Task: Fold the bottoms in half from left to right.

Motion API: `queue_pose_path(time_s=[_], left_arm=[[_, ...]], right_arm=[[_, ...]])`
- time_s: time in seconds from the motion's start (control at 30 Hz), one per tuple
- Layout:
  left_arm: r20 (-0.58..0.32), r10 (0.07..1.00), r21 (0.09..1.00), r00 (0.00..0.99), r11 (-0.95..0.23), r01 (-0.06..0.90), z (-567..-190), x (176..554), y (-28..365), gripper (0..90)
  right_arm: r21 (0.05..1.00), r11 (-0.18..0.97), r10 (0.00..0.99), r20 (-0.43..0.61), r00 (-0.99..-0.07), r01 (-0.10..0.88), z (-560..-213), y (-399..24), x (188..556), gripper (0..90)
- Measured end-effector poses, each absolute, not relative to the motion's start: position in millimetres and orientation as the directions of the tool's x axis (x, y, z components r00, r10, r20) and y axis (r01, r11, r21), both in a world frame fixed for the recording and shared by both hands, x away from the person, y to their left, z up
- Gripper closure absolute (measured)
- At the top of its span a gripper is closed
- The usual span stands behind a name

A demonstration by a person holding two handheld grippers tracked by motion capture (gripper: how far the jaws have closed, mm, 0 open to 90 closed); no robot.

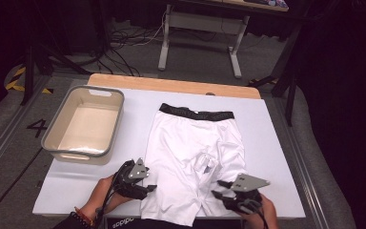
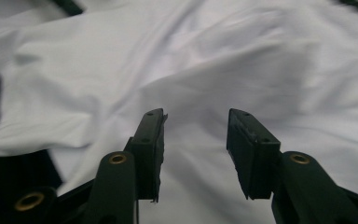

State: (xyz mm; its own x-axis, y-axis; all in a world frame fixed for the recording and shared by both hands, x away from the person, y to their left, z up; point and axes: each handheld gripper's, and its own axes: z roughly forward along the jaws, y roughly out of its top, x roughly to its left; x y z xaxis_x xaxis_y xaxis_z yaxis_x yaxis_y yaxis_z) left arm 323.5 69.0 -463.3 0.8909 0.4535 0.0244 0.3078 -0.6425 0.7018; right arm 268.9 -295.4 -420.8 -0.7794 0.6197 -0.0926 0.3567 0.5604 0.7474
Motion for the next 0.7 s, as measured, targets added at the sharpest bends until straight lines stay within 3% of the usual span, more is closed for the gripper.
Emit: queue_pose_path(time_s=[0.13, 0.3, 0.4, 0.6, 0.63, 0.7], left_arm=[[0.027, 0.457, 0.703, 0.889, -0.641, 0.308, -464, 323, 69, 34.5], [0.031, 0.471, 0.701, 0.882, -0.639, 0.317, -464, 323, 69, 32.4], [0.024, 0.472, 0.699, 0.881, -0.638, 0.323, -464, 324, 69, 31.8], [0.025, 0.473, 0.701, 0.881, -0.637, 0.322, -464, 323, 69, 32.0], [0.024, 0.473, 0.700, 0.881, -0.637, 0.322, -464, 323, 69, 32.1], [0.021, 0.472, 0.697, 0.882, -0.639, 0.325, -464, 324, 69, 32.0]], right_arm=[[0.789, 0.480, 0.739, -0.130, -0.661, 0.383, -411, -335, 274, 54.6], [0.756, 0.416, 0.824, -0.078, -0.562, 0.505, -424, -371, 284, 45.5], [0.736, 0.375, 0.845, -0.021, -0.535, 0.563, -434, -381, 283, 45.7], [0.695, 0.376, 0.846, 0.012, -0.532, 0.613, -447, -384, 280, 62.9], [0.691, 0.383, 0.839, 0.019, -0.544, 0.614, -446, -384, 280, 71.6], [0.684, 0.389, 0.830, 0.031, -0.557, 0.617, -445, -382, 279, 80.4]])
